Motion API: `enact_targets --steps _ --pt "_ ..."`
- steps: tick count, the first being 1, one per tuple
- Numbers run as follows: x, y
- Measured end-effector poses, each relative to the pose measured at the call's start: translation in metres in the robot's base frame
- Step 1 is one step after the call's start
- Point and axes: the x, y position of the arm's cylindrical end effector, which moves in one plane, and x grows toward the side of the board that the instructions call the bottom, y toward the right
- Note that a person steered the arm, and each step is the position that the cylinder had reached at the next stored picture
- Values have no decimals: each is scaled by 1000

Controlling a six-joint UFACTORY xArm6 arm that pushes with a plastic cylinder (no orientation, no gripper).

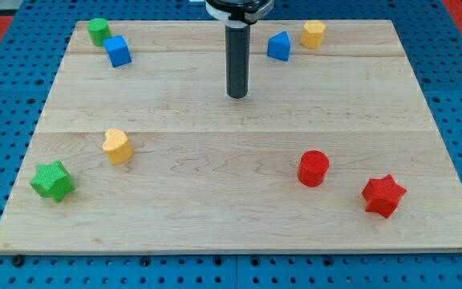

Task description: Nudge the yellow hexagon left a bit

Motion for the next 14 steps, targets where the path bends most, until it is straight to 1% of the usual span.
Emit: enact_targets --steps 11,12,13,14 --pt "-5 10" --pt "-20 38" --pt "-49 105" --pt "-72 159"
